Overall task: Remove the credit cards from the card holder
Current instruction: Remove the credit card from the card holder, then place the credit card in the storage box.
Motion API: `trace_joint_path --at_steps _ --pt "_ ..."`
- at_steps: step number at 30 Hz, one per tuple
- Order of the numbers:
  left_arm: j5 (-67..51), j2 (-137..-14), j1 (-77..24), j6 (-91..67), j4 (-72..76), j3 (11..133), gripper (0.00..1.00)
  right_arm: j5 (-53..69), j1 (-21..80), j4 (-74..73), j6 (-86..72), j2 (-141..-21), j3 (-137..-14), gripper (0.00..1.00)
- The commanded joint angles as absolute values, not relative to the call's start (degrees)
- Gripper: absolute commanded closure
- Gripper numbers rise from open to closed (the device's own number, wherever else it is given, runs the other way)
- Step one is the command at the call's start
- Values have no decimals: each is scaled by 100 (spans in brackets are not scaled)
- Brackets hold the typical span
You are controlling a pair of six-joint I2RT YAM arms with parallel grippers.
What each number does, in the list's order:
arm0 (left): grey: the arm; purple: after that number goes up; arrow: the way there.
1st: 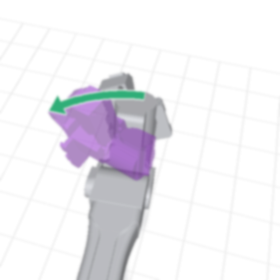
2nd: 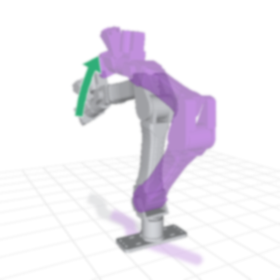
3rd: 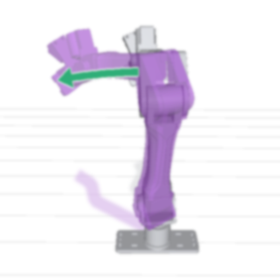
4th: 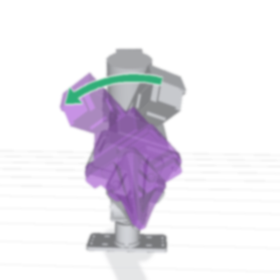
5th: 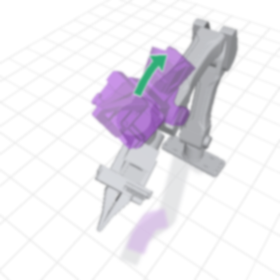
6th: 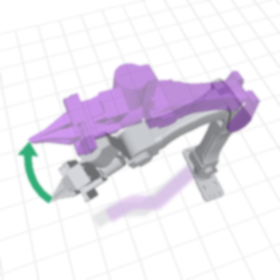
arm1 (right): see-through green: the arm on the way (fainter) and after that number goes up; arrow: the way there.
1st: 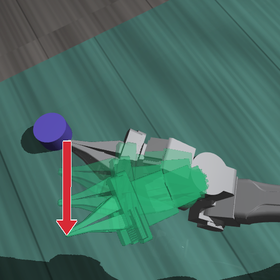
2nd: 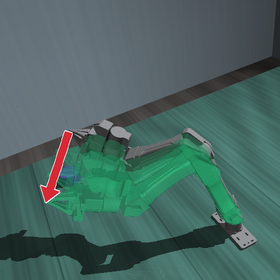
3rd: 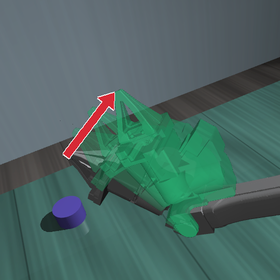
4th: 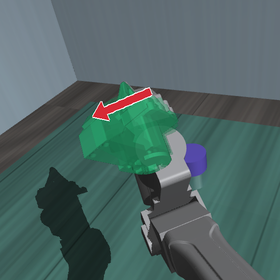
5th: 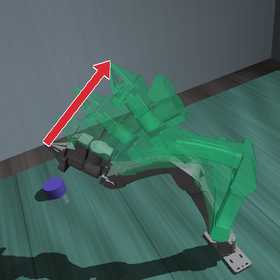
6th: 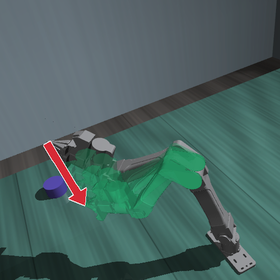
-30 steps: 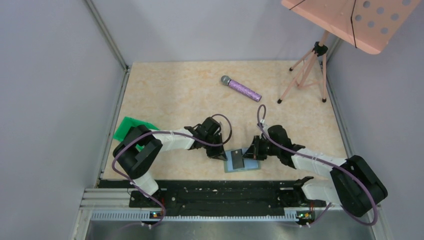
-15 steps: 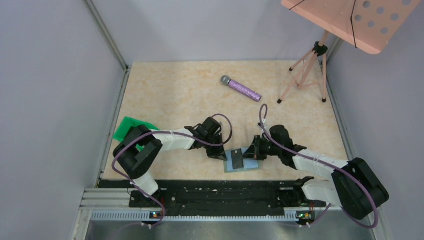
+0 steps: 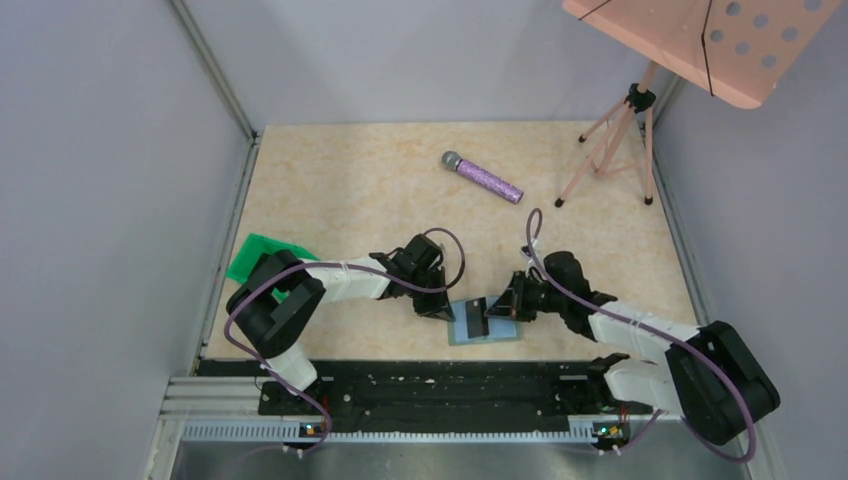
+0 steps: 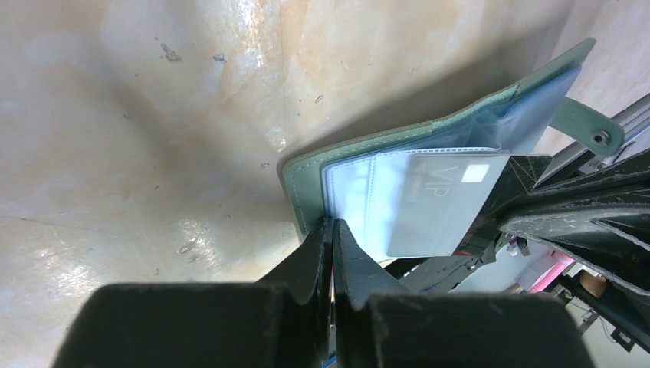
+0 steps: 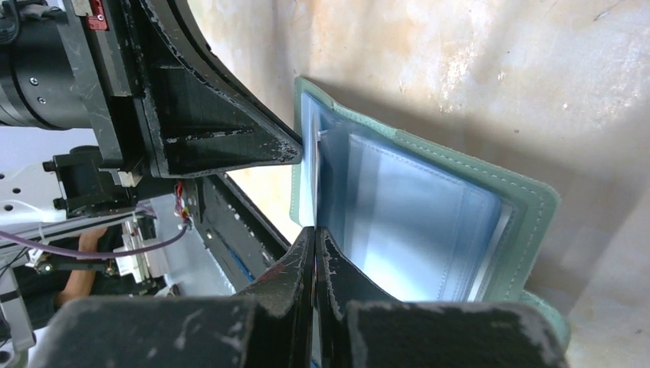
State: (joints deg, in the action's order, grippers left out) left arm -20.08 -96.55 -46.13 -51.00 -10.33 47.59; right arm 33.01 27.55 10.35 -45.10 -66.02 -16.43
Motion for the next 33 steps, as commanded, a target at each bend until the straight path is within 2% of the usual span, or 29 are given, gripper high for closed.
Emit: trace_joint_path --at_steps 1,5,10,15,18,21,23,28,33 --pt "-1611 -9820 -4633 -4958 -1149 4802 97 3000 2645 438 -4336 -6206 -1826 100" --pt "-1545 -9799 -4632 -4953 -1200 4810 97 2333 2571 -908 -4027 -5692 -2114 100" --pt "-1617 -9727 -4638 -4865 -1189 4953 95 2206 2484 -1395 -3938 -5166 -2288 100" --pt "-1865 -9502 -4632 -4747 -1201 5283 87 2150 2403 -1651 -3848 -5013 -2509 100" --pt "-1972 -9297 -4632 -4622 -1361 5586 75 1931 2387 -1983 -3732 -4924 -2732 100" --pt "-2102 -9110 -4632 -4468 -1473 5870 54 1912 2384 -2172 -3695 -4809 -2832 100" --pt "-2198 -8997 -4624 -4306 -1539 6062 49 1997 2386 -2236 -3641 -4719 -2906 100" --pt "-2392 -8656 -4524 -3740 -1739 6336 49 2633 2382 -2120 -3366 -4457 -3135 100" --pt "-3172 -8034 -4218 -3290 -1508 6135 49 3969 2385 -1330 -3487 -4193 -3000 100"
